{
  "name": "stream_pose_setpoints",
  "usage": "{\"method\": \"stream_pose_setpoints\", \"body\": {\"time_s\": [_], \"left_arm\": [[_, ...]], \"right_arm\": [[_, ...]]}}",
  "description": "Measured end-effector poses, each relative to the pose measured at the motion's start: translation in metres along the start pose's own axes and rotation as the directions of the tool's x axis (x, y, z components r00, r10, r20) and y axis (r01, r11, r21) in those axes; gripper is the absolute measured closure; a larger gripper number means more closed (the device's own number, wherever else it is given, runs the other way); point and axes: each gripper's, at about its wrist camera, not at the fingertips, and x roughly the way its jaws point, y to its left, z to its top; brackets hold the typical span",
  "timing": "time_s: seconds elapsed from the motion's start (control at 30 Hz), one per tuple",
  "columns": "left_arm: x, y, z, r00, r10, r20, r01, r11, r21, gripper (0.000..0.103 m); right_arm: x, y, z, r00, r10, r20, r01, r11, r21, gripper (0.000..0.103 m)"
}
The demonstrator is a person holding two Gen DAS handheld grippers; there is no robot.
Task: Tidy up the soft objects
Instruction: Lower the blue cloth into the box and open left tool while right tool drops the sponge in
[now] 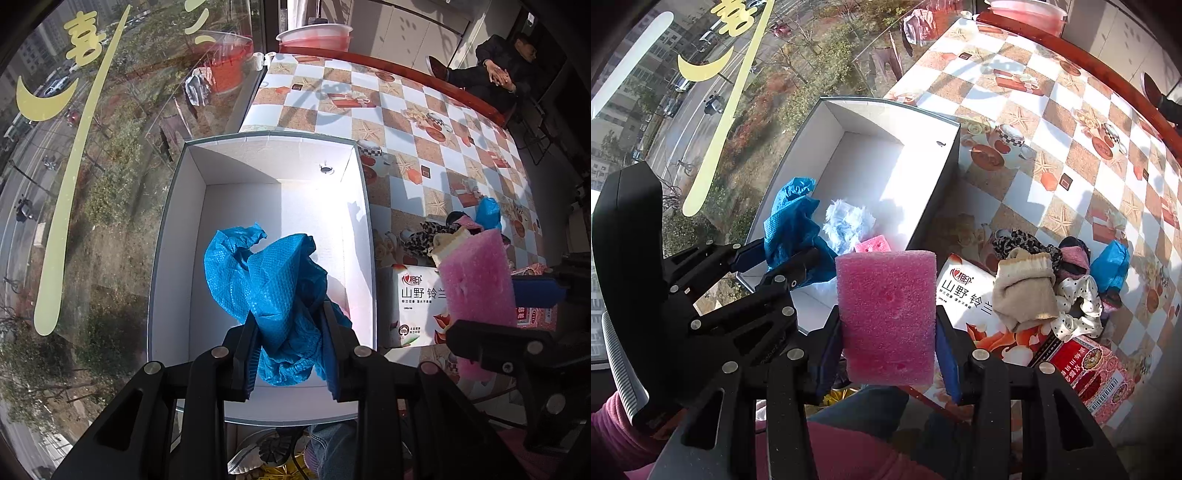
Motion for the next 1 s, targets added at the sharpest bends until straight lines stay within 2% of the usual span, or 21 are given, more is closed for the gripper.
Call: {"method": "stream_pose_setpoints", "body": {"time_s": [0.33,0.73,1.0], "left_arm": [[0.003,0.010,0.007,1.000,0.001,-0.011,-0.001,0.999,-0.045,0.071],[0.021,0.047,0.032,0.999,0.028,-0.020,-0.031,0.986,-0.162,0.071],[0.029,0.054,0.041,0.998,0.050,-0.025,-0.053,0.983,-0.174,0.070]], "right_arm": [[0.005,-0.005,0.008,1.000,0.012,-0.003,-0.012,1.000,0.020,0.056],[0.017,0.001,0.057,0.999,0.036,0.022,-0.037,0.999,0.037,0.056],[0.032,0.011,0.080,0.998,0.061,0.017,-0.061,0.998,0.030,0.056]]}}
